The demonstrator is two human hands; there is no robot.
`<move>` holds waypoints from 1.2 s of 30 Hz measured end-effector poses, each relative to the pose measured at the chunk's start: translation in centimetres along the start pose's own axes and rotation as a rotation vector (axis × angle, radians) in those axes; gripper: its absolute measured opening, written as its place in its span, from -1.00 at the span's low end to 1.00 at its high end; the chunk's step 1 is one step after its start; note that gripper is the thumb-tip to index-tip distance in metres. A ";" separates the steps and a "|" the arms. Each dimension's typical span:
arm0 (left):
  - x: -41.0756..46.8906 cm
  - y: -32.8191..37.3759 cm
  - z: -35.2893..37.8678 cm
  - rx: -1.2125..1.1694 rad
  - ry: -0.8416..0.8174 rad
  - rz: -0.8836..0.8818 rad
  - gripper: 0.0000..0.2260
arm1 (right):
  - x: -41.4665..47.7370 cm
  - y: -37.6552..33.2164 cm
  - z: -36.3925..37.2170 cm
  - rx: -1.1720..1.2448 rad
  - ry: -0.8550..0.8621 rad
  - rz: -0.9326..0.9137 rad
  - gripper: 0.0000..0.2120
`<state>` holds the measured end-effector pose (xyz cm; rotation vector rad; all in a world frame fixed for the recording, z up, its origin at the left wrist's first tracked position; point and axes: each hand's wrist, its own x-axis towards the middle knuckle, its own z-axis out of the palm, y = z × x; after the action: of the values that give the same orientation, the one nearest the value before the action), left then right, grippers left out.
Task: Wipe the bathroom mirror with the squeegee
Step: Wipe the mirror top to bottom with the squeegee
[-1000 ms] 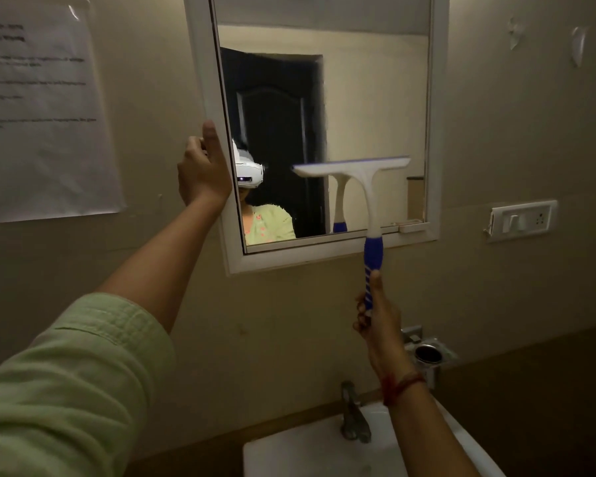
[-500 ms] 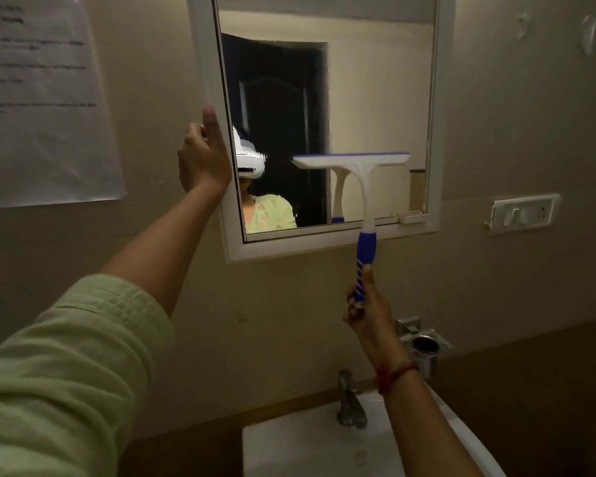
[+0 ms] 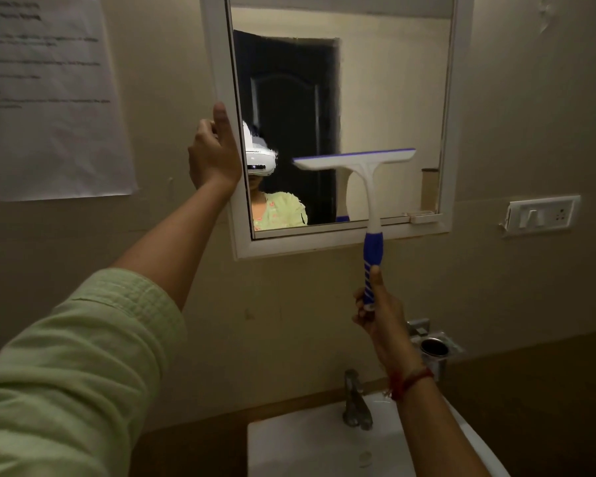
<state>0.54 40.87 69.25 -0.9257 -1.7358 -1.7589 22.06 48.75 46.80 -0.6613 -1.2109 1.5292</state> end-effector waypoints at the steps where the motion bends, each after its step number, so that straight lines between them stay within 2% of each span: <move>1: 0.0 0.0 0.0 0.003 0.004 0.000 -0.59 | -0.1 0.6 -0.2 -0.009 0.010 0.022 -0.50; 6: -0.1 0.1 0.1 -0.001 0.018 0.010 -0.61 | -1.0 4.3 -1.4 -0.007 0.004 0.128 -0.46; 14: -0.1 -0.1 0.3 -0.017 -0.001 0.015 -0.60 | 0.0 1.1 -0.9 -0.016 0.041 -0.007 -0.44; 21: 0.1 -0.1 0.2 -0.006 -0.006 0.013 -0.62 | -1.8 4.9 -2.3 -0.007 0.071 0.115 -0.49; 27: -0.4 0.5 -0.5 -0.025 -0.010 0.006 -0.65 | -1.1 2.9 -1.5 -0.092 0.103 0.036 -0.43; 32: -0.3 0.6 -0.4 -0.044 -0.016 0.015 -0.65 | -1.4 3.8 -1.9 -0.102 0.112 0.079 -0.47; 36: -0.1 0.5 -0.4 -0.045 -0.011 0.016 -0.65 | -2.5 6.0 -2.3 -0.017 0.188 0.069 -0.63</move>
<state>0.93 40.40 69.48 -0.9677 -1.6976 -1.7926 22.56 47.44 40.03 -0.8458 -1.0696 1.4786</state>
